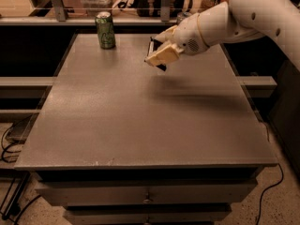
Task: Move rxbar chocolate near green can
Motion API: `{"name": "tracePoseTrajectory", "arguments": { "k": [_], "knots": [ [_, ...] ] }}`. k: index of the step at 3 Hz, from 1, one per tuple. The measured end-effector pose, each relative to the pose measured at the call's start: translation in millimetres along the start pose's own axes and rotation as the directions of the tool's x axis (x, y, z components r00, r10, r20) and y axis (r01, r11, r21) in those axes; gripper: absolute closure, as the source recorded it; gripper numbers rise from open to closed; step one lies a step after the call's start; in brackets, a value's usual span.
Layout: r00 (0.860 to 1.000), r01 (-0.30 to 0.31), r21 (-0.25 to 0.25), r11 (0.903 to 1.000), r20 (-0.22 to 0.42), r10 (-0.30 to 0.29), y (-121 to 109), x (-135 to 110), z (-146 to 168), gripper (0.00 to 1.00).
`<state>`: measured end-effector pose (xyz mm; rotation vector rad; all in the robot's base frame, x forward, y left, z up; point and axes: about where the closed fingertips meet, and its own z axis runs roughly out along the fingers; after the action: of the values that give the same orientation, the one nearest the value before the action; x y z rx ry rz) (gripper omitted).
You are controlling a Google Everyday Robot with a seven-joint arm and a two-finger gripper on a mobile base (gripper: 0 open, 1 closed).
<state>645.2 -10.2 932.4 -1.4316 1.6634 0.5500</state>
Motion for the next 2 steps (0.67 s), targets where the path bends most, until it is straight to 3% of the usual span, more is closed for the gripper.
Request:
{"name": "tracePoseTrajectory", "arguments": {
  "k": [2],
  "knots": [
    [1.0,-0.012,0.011,0.9999,0.022,0.012,0.9,-4.0,11.5,1.0]
  ]
}}
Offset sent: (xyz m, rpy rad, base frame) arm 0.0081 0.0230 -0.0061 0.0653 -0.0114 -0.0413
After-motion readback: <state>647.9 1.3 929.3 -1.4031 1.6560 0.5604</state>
